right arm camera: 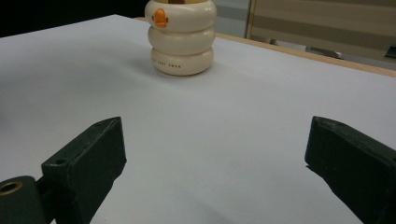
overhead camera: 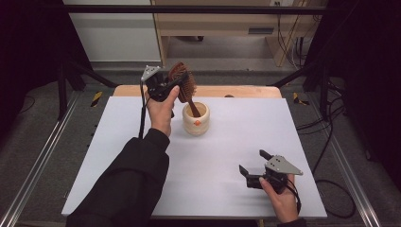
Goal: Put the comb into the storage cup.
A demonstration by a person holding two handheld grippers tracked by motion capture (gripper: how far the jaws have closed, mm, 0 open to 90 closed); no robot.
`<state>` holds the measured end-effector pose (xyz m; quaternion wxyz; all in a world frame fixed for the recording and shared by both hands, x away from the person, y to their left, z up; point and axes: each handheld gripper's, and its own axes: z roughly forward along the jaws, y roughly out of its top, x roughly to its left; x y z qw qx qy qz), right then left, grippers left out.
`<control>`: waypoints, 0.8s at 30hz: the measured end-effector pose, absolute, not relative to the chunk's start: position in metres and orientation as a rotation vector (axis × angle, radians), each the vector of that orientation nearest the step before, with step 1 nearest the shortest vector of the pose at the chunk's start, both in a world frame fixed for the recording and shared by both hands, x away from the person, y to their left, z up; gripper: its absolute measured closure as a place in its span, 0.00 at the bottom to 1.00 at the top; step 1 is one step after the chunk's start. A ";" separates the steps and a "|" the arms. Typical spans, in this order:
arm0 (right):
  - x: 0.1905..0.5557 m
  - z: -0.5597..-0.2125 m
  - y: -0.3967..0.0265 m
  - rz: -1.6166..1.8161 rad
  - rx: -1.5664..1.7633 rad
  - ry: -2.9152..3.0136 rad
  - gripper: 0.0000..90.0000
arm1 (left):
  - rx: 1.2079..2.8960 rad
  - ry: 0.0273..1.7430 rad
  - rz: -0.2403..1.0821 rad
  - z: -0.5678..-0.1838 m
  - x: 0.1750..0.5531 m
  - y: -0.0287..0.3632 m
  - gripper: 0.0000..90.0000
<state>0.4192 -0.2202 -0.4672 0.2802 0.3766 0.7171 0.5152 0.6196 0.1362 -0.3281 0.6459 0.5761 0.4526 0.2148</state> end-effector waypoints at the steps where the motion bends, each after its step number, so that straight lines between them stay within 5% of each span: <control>1: 0.419 -0.467 -0.220 1.380 1.010 1.924 0.06 | 1.308 1.032 0.487 -0.329 0.620 0.136 0.56; 24: 0.419 -0.468 -0.218 1.379 1.005 1.934 0.06 | 1.313 1.046 0.457 -0.343 0.621 0.135 0.56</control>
